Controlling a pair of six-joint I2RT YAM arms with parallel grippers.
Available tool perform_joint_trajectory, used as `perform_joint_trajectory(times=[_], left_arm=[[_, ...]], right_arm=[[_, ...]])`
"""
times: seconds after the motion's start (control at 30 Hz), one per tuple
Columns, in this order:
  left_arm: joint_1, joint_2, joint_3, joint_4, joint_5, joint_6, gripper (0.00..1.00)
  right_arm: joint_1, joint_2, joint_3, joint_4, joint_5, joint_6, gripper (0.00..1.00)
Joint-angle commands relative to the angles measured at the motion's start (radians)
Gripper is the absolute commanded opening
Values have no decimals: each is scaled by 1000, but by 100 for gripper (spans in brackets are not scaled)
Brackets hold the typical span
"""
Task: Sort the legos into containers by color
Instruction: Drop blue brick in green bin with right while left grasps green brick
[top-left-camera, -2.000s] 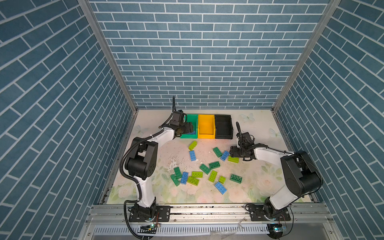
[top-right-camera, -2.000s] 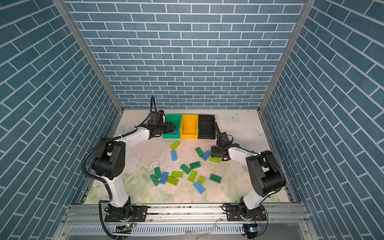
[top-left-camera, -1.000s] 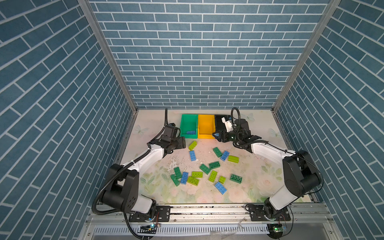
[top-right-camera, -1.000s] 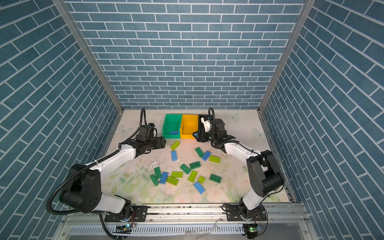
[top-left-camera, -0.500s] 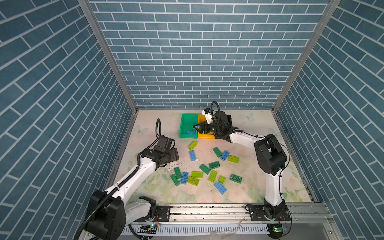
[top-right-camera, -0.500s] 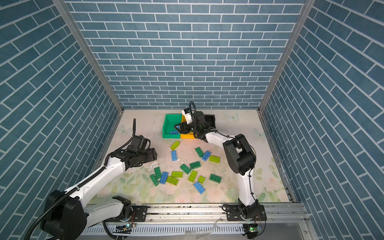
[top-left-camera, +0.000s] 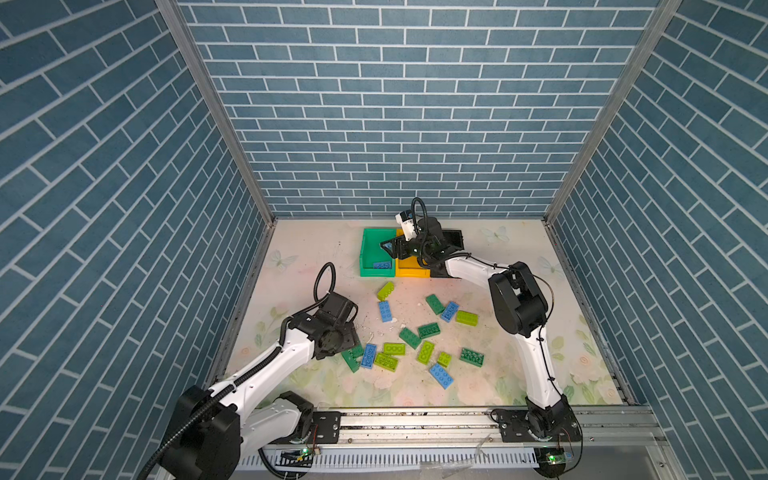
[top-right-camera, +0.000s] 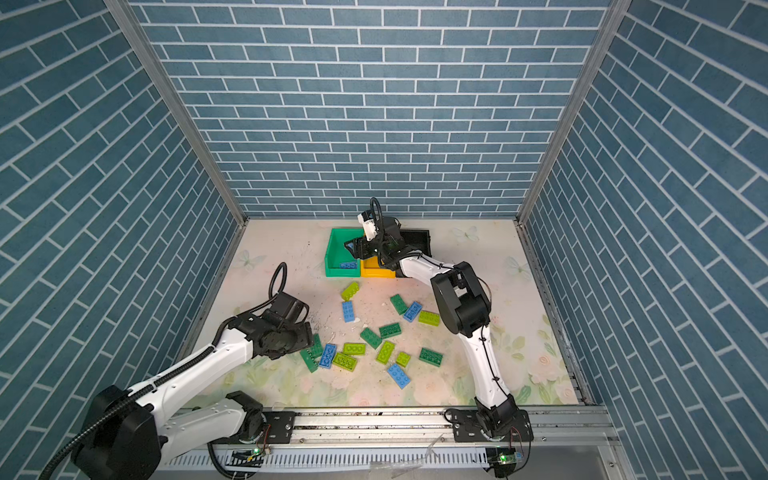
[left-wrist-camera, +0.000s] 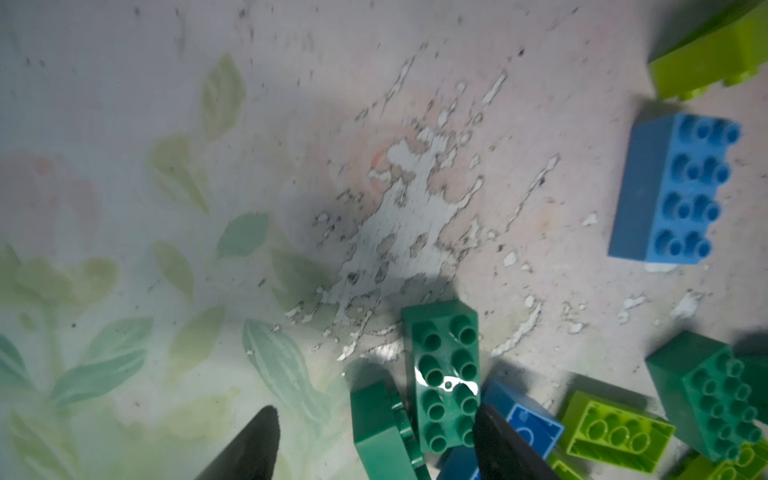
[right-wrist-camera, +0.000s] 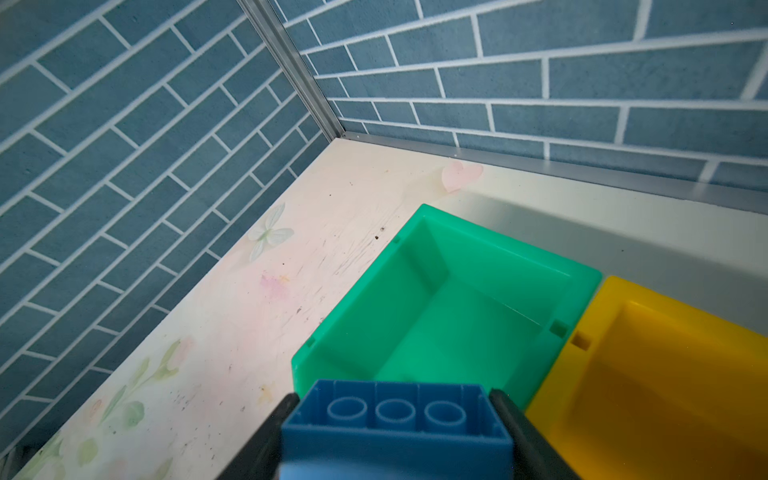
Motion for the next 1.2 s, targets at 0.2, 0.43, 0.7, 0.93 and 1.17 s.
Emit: perform_joint_trajectory(times=[0.2, 0.43, 0.7, 0.93, 1.17], left_arm=[[-88, -27, -48, -20, 7, -144, 68], [-136, -35, -65, -24, 25, -188, 62], [-165, -49, -114, -7, 36, -221, 54], [-168, -36, -120, 3, 16, -219, 49], [-168, -5, -124, 37, 9, -195, 41]], right_arm=[[4, 44, 58, -81, 44, -85, 58], [9, 45, 54, -80, 48, -84, 62], [11, 47, 60, -85, 53, -84, 69], [20, 51, 68, -89, 45, -91, 77], [24, 50, 69, -95, 50, -95, 83]])
